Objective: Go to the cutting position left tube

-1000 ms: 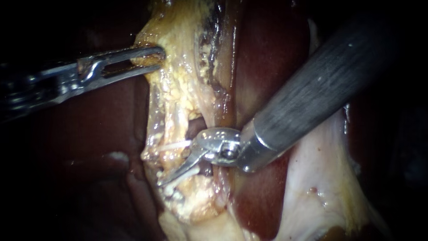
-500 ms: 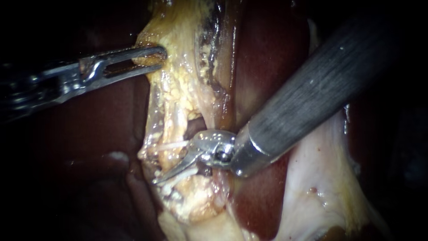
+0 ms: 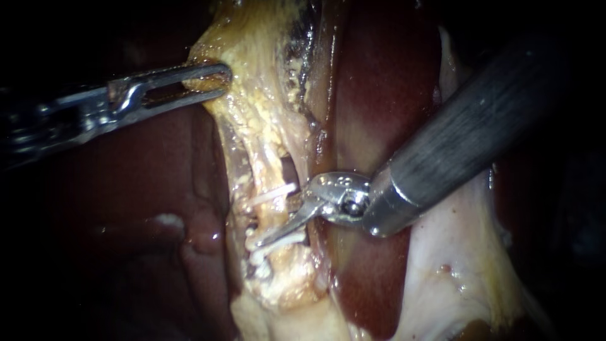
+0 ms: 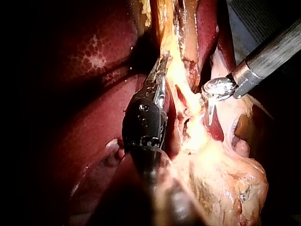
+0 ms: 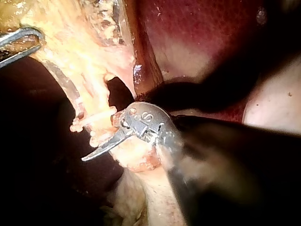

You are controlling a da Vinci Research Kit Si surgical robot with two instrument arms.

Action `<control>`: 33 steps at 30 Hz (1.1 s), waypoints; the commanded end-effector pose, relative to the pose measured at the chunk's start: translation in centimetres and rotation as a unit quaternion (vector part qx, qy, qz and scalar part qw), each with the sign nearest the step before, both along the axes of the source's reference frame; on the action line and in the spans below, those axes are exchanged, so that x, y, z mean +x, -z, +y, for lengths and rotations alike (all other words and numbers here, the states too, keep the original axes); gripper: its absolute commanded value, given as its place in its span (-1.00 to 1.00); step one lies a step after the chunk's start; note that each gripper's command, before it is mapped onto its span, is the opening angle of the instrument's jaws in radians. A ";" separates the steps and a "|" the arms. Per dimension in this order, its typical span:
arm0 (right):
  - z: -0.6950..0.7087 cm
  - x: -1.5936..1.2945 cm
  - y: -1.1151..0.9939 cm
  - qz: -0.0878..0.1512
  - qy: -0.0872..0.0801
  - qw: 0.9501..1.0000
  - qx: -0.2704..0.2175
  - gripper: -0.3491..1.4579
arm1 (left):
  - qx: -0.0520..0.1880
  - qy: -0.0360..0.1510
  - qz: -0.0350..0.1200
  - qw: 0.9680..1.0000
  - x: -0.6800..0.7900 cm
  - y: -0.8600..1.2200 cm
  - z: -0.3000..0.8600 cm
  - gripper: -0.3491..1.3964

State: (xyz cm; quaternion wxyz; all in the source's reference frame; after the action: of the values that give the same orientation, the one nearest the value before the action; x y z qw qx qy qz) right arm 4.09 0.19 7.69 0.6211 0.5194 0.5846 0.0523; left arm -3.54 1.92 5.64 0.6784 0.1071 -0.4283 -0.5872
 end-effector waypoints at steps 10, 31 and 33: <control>-0.05 0.06 0.01 0.013 0.049 0.999 0.020 0.75 | 0.000 0.001 0.000 1.000 -0.03 0.00 0.01 -1.00; -0.12 0.53 0.13 0.037 0.080 0.995 0.035 0.73 | 0.000 0.001 0.001 1.000 -0.04 -0.01 0.02 -1.00; -0.14 0.55 0.12 0.036 0.080 0.995 0.041 0.73 | 0.000 0.001 0.001 1.000 -0.04 -0.01 0.02 -1.00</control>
State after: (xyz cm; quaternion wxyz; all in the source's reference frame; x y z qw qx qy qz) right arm 4.64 0.05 7.57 0.5795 0.5930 0.5589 0.0115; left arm -3.59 1.94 5.65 0.6780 0.1068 -0.4280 -0.5879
